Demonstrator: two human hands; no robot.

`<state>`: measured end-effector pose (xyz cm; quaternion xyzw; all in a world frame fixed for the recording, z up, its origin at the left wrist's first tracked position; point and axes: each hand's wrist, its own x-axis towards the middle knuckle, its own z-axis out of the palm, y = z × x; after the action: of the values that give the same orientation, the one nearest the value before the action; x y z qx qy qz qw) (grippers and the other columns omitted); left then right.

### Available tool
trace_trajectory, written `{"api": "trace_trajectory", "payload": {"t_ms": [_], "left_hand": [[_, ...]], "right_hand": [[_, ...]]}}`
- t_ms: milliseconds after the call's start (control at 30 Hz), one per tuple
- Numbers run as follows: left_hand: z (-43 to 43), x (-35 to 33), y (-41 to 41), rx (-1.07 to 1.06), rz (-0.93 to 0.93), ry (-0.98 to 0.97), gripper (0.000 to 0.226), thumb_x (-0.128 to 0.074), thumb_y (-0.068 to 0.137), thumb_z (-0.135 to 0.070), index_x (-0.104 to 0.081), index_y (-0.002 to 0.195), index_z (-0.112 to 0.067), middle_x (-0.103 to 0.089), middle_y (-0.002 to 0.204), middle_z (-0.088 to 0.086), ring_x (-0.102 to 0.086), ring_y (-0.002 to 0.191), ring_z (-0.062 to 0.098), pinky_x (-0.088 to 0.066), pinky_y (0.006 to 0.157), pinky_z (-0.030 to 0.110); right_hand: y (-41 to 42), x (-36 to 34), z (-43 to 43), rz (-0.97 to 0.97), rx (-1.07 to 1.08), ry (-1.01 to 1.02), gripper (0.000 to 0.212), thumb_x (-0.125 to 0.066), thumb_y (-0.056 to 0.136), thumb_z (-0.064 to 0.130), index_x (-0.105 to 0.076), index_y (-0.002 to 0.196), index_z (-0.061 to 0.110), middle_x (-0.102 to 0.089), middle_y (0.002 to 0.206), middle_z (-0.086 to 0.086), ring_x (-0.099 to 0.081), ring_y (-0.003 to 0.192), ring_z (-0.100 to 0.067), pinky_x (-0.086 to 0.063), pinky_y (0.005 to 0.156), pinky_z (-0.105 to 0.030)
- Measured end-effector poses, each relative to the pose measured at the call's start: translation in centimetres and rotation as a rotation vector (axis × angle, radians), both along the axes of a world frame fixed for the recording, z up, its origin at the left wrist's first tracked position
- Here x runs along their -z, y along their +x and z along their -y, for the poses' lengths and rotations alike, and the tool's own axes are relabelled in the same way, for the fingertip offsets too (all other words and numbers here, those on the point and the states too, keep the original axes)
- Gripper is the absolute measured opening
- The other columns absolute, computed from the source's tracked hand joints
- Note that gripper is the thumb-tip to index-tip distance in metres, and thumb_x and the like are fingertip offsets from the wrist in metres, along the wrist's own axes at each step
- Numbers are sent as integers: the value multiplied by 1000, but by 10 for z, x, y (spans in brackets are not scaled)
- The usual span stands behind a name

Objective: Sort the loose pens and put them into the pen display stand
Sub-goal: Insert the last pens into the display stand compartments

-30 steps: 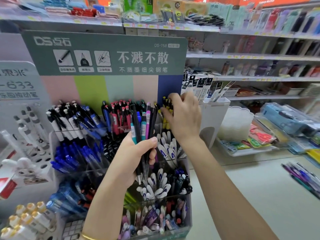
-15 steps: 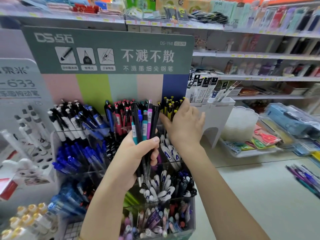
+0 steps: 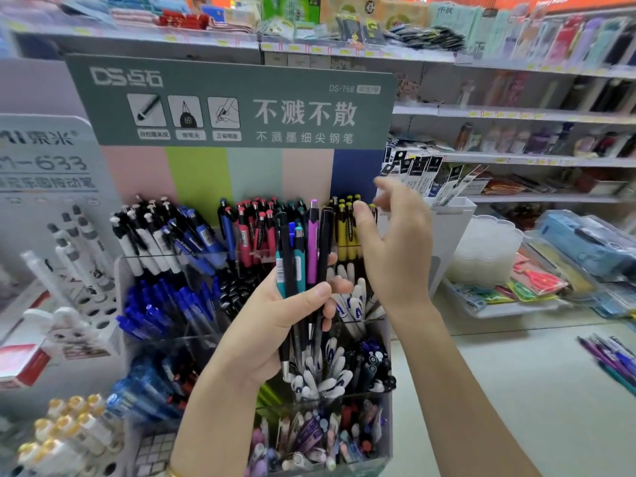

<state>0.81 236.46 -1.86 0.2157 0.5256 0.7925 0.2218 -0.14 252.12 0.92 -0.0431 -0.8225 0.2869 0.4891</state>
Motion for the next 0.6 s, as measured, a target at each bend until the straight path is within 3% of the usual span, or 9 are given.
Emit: {"api": "trace_trajectory", "payload": {"t_ms": [67,133,233,333,433,533,600], "left_hand": [[2,1,1,17,-4,2,36,-66,85,-10,-55,118,-7,-71,92,10,-56,64,14,-50,59,28],[5,1,3,38,-9,7,35,-63,82,-11,-53,115,-6,-70,95,13,-55,65,15,-49,59,28],[9,1,9,71,-7,22,33,-60,84,-12,-54,116,-6,-69,97,16,-54,65,16,-49,58,27],[15,1,14,63,11,25,36,-59,86,-15,-56,120,-1,-66,91,14,-58,67,17,-51,58,26],[20,0,20,16,48,18,31,-62,86,-12,-59,115,0,-63,84,17,-62,66,20,-52,56,27],[25,-4,28,-14,12,-36,26,-58,87,-10,-59,113,-6,-70,80,10,-67,66,22,-55,55,28],[28,-4,32,-34,-1,-62,23,-54,88,-7,-58,110,-3,-73,88,15,-70,75,29,-59,60,33]], "right_hand": [[15,-7,10,59,-250,-143,18,-58,91,31,-64,101,17,-61,92,6,-57,83,-10,-46,75,-25],[28,-15,20,301,-510,-374,14,-63,90,33,-65,87,20,-62,77,12,-58,69,-4,-49,61,-22],[36,-17,25,496,-713,-628,21,-62,91,20,-59,71,15,-55,52,12,-50,48,-3,-44,44,-20],[36,-13,23,538,-784,-745,19,-56,95,21,-61,81,9,-50,55,0,-46,45,-11,-47,45,-26],[37,-9,23,564,-806,-802,17,-54,96,21,-63,85,11,-48,54,-2,-50,51,-14,-53,52,-32],[40,-6,31,596,-813,-796,18,-51,97,24,-59,86,11,-50,57,-4,-47,59,-25,-47,49,-29],[41,-5,37,561,-784,-769,19,-48,98,24,-52,87,9,-54,59,-2,-46,53,-23,-39,40,-21]]}}
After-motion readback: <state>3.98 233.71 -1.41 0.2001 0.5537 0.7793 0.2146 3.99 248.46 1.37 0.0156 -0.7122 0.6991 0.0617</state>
